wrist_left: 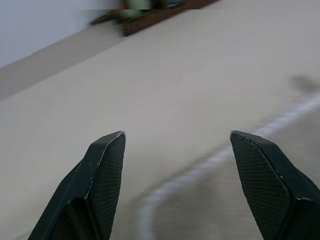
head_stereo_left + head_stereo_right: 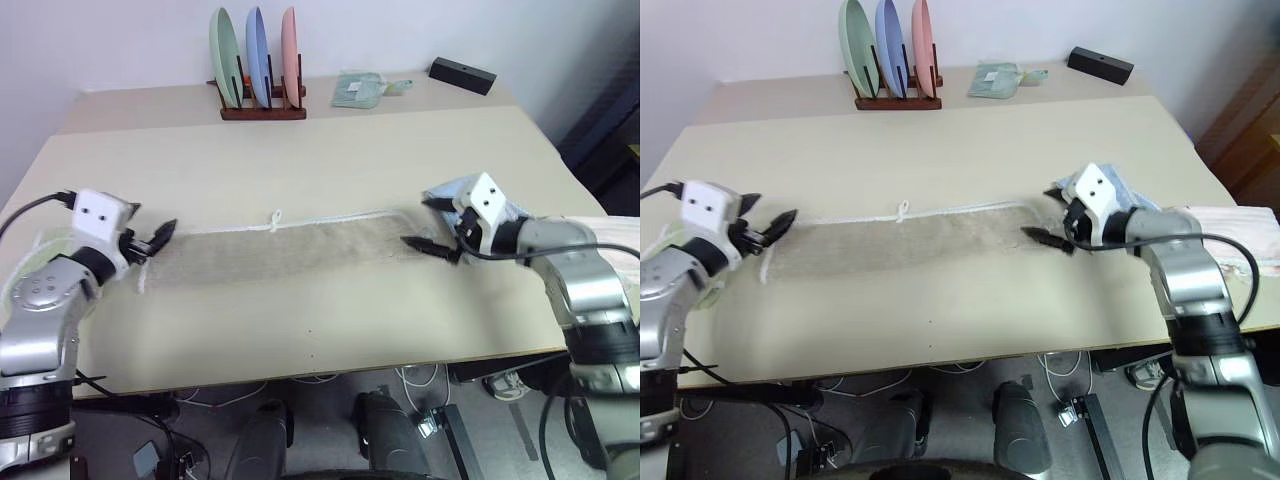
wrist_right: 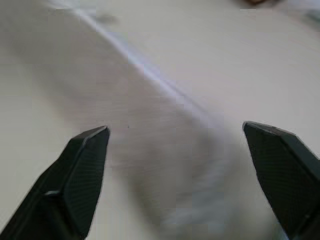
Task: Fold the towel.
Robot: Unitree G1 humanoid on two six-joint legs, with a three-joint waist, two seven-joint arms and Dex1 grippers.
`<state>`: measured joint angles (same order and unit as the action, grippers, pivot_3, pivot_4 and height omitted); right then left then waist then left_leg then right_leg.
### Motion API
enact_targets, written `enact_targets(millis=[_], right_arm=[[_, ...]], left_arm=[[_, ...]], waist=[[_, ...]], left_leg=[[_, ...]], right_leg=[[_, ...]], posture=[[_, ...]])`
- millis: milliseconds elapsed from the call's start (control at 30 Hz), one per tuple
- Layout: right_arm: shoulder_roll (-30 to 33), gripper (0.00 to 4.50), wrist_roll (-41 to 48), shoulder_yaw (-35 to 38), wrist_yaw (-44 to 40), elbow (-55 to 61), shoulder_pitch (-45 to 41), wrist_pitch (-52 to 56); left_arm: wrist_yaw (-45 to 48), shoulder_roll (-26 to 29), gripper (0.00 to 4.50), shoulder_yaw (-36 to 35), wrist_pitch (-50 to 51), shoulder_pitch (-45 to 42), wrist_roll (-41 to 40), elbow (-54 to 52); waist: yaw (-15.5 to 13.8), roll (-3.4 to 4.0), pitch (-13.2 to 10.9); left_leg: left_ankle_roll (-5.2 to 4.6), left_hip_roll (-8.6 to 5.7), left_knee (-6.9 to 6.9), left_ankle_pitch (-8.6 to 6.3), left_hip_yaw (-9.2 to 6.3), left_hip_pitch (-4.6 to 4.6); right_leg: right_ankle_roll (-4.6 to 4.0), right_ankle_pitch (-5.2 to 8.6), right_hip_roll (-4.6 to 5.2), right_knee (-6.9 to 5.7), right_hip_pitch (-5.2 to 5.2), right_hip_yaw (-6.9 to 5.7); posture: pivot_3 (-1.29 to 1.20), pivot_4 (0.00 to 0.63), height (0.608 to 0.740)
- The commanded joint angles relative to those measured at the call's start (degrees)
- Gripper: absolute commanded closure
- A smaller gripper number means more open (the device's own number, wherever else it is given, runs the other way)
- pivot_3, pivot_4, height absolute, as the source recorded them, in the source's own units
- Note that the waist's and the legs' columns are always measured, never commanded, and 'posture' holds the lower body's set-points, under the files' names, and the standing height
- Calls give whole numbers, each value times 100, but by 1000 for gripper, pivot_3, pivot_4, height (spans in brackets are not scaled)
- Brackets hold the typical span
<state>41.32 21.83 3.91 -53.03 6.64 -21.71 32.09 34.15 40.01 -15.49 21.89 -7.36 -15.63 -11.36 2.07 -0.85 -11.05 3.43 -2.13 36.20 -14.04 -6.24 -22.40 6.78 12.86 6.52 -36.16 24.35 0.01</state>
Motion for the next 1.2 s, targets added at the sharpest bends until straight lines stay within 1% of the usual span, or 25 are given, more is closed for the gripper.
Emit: enact_targets(millis=[33, 133, 200, 267, 367, 433, 567, 700, 767, 800, 833, 967, 1033, 1133, 1200], right_arm=[[-302, 50, 1198, 734, 814, 1259, 504, 1874], [-762, 50, 1774, 1205, 1626, 1735, 1065, 3171], [-1012, 50, 1973, 1394, 2025, 1895, 1236, 3656], [-1596, 50, 2123, 1682, 2653, 1805, 1129, 4146], [-2422, 50, 2160, 2141, 3498, 1589, 772, 4677], [-2884, 50, 2084, 2394, 3980, 1440, 509, 4824], [-3672, 50, 1958, 3250, 4973, 793, -240, 4772], [-4000, 50, 1787, 3654, 5659, 206, -756, 4440], [-4036, 567, 1753, 3684, 5818, 20, -889, 4203], [-4038, 922, 1787, 3674, 5852, 1, -917, 4165], [-4030, 1373, 1829, 3653, 5872, -4, -924, 4146], [-3965, 3487, 1894, 3587, 6002, 140, -850, 4010], [-3925, 4453, 1943, 3601, 6058, 226, -826, 3938], [-3838, 4453, 2006, 3587, 6100, 369, -800, 3858], [-3620, 4453, 1961, 3445, 6004, 579, -737, 3785]], left_arm=[[398, -157, 1113, 942, -112, 325, -42, -1169], [487, -522, 1113, 1798, -128, 313, 37, -1614], [504, -665, 1113, 2092, -119, 271, 97, -1704], [498, -858, 1113, 2344, -74, 182, 73, -1732], [523, -979, 1113, 2569, -162, 112, 147, -1737], [474, -1091, 1113, 2590, -158, 66, 125, -1748], [408, -1195, 1113, 2539, -188, 135, 116, -1859], [313, -1195, 1113, 2518, -172, 222, 191, -1901], [245, -1203, 1113, 2492, -139, 266, 207, -1955], [198, -1204, 1113, 2478, -124, 291, 226, -1985], [166, -1203, 1113, 2472, -115, 307, 238, -2003], [47, -1202, 1113, 2412, -65, 476, 232, -2128], [2, -1213, 1113, 2431, -65, 556, 240, -2180], [-44, -1232, 1113, 2474, -69, 603, 253, -2210], [-73, -1244, 1113, 2498, -88, 619, 277, -2186]], waist=[[-22, 0, 1], [-102, 0, 2], [-146, -1, 5], [-146, -1, 5], [-103, 3, 8], [-110, 6, 9], [-119, 7, 11], [-123, 15, 18], [-126, 14, 19], [-132, 15, 20], [-132, 16, 20], [-107, 20, 21], [-98, 22, 21], [-109, 24, 20], [-111, 26, 20]], left_leg=[[-1, 0, 1, 0, 0, 5], [-1, 1, 13, 0, 2, 2], [-1, 2, 12, 0, 0, 5], [-2, 0, 15, 0, 2, 2], [-2, 2, 17, 0, 2, 5], [-2, 3, 12, 0, 1, 7], [-2, 2, 12, 0, 0, 6], [-3, 2, 12, 0, 0, 7], [-3, 2, 13, 1, 0, 7], [-3, 1, 14, 1, 0, 7], [-3, 1, 14, 1, 0, 7], [-3, 2, 10, 1, 0, 7], [-3, 2, 7, 0, 0, 7], [-4, 2, 8, 1, -2, 7], [-4, 2, 8, 0, 0, 5]], right_leg=[[0, 0, 1, 2, -9, 1], [-2, 0, -2, 4, -10, 2], [-3, 1, -4, 4, -14, 0], [-3, 1, -4, 5, -15, 1], [-3, 1, -7, 3, -15, 1], [-3, 1, -9, 2, -14, 1], [-3, 1, -9, 4, -14, 0], [-3, 0, -9, 3, -14, -1], [-3, 0, -9, 4, -16, -1], [-2, 0, -9, 4, -18, -1], [-3, 0, -9, 4, -18, -1], [-2, 1, -9, 4, -16, -1], [-2, 1, -9, 5, -15, 0], [-2, 1, -9, 4, -15, -2], [-2, 1, -8, 6, -15, -1]], posture=[[0, 150, 740], [0, 150, 740], [0, 150, 740], [0, 150, 740], [0, 150, 740], [0, 150, 740], [0, 150, 740], [0, 150, 740], [0, 150, 740], [0, 150, 740], [0, 150, 740], [0, 150, 740], [0, 150, 740], [0, 150, 740], [0, 150, 740]])
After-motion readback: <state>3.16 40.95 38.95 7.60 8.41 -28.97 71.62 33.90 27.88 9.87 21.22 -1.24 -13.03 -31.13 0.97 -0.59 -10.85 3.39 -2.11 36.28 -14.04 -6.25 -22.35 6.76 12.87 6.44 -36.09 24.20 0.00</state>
